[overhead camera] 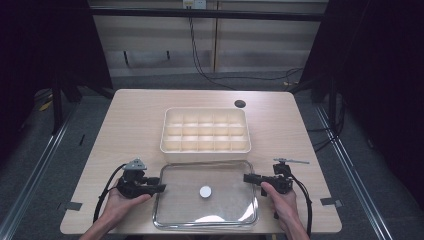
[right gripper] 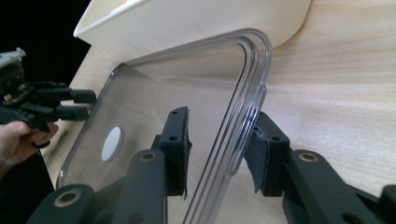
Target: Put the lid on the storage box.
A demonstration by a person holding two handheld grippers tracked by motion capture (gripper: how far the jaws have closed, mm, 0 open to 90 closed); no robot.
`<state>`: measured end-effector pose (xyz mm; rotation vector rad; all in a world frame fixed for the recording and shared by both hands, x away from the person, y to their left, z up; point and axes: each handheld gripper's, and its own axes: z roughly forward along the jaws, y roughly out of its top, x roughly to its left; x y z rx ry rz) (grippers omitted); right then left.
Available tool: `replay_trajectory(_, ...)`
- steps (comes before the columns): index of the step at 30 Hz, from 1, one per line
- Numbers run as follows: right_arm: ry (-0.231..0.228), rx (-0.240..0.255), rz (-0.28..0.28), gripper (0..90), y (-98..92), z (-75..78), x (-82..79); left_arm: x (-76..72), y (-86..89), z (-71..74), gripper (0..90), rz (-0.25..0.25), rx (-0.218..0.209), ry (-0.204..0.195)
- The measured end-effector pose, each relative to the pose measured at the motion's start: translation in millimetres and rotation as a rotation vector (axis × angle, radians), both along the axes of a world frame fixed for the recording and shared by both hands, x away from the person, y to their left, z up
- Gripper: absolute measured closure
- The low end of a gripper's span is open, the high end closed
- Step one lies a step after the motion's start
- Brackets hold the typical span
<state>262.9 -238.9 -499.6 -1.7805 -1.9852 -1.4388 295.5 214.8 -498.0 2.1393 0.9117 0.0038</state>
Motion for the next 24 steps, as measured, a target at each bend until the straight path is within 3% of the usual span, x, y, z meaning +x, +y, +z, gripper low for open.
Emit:
replay_trajectory(7, -0.011, 0.024, 0.013, 60.7, -0.5, -1.3, 3.9, 1.8, 2.5, -0.7, 56.7, -0.004, -0.011, 0.005)
replay_trajectory(10, -0.016, 0.037, 0.018, 49.6, 1.0, -1.4, 4.2, 1.9, 3.1, -1.6, 56.7, -0.008, -0.021, 0.003)
replay_trajectory(12, -0.005, 0.016, 0.014, 46.1, 4.9, -2.4, 4.5, 1.6, 3.1, -2.1, 56.6, -0.012, -0.02, -0.009)
replay_trajectory(14, -0.002, -0.005, 0.008, 53.4, 4.6, -2.4, 5.2, 1.5, 3.2, -1.9, 56.7, -0.015, -0.015, -0.013)
replay_trajectory(17, -0.02, 0.025, -0.005, 66.2, -0.6, -1.9, 5.1, 1.9, 3.7, -2.0, 56.6, -0.009, -0.018, -0.008)
replay_trajectory(22, -0.063, 0.074, -0.008, 70.4, -3.5, 2.3, 2.5, 2.1, 3.5, -2.2, 53.7, -0.007, -0.027, -0.004)
replay_trajectory(24, -0.076, 0.091, -0.002, 72.0, -4.2, 4.3, 1.4, 1.9, 3.3, -2.1, 48.6, -0.007, -0.028, -0.004)
